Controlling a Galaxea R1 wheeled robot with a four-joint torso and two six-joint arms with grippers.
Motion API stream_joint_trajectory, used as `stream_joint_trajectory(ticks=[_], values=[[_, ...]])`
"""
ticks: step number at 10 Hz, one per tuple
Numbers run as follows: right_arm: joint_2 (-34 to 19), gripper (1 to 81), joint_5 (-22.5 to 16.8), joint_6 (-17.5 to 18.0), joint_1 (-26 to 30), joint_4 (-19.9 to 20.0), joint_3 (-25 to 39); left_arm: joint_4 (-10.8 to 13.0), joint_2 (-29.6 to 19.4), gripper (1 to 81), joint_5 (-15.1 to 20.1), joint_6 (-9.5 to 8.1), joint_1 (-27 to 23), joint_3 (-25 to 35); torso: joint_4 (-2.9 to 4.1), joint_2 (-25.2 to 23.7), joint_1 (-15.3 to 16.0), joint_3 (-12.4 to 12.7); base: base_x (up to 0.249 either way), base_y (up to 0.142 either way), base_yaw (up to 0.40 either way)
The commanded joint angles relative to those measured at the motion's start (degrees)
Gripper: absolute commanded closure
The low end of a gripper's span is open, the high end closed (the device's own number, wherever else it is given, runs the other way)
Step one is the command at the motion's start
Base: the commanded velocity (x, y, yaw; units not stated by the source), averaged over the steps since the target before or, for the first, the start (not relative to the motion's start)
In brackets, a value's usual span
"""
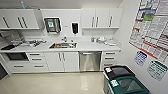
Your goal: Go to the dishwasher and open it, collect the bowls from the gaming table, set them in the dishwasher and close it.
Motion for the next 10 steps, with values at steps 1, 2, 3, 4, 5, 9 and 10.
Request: stream_joint_trajectory(ticks=[1, 2, 3, 4, 5, 9, 10], values=[[0.00, 1.0, -3.27, -0.43, 2.73, -0.07, 0.57, 0.20, -0.65, 1.0, 2.92, 0.19, -2.42, 1.27, 0.00, 0.00, 0.00, 0.00, 0.100, 0.068, 0.000], [-0.08, 1.0, -3.27, -0.34, 2.82, -0.33, 0.49, 0.20, -0.65, 1.0, 2.92, 0.19, -2.42, 1.27, 0.00, 0.00, 0.00, 0.00, 0.100, 0.068, 0.000], [-0.09, 1.0, -3.27, -0.34, 2.82, -0.41, 0.49, 0.20, -0.65, 1.0, 2.92, 0.19, -2.42, 1.27, 0.00, 0.02, 0.02, -0.02, 0.100, 0.068, 0.000], [-0.09, 1.0, -3.27, -0.34, 2.91, -0.42, 0.49, 0.20, -0.65, 1.0, 2.92, 0.19, -2.33, 1.27, 0.00, 0.00, -0.02, 0.00, 0.100, 0.068, 0.000], [-0.09, 1.0, -3.36, -0.34, 3.08, -0.42, 0.49, 0.20, -0.65, 1.0, 2.83, 0.19, -2.42, 1.27, 0.00, 0.00, -0.05, -0.02, 0.100, 0.068, 0.000], [-0.09, 1.0, -3.62, -0.34, 3.17, -0.42, 0.40, 0.20, -0.56, 1.0, 2.84, 0.19, -2.42, 1.27, 0.00, -0.02, -0.10, 0.00, 0.106, 0.049, 0.000], [-0.18, 1.0, -3.62, -0.34, 3.17, -0.51, 0.31, 0.20, -0.47, 1.0, 2.92, 0.19, -2.33, 1.27, 0.00, 0.00, -0.07, -0.02, 0.109, 0.000, 0.000]])
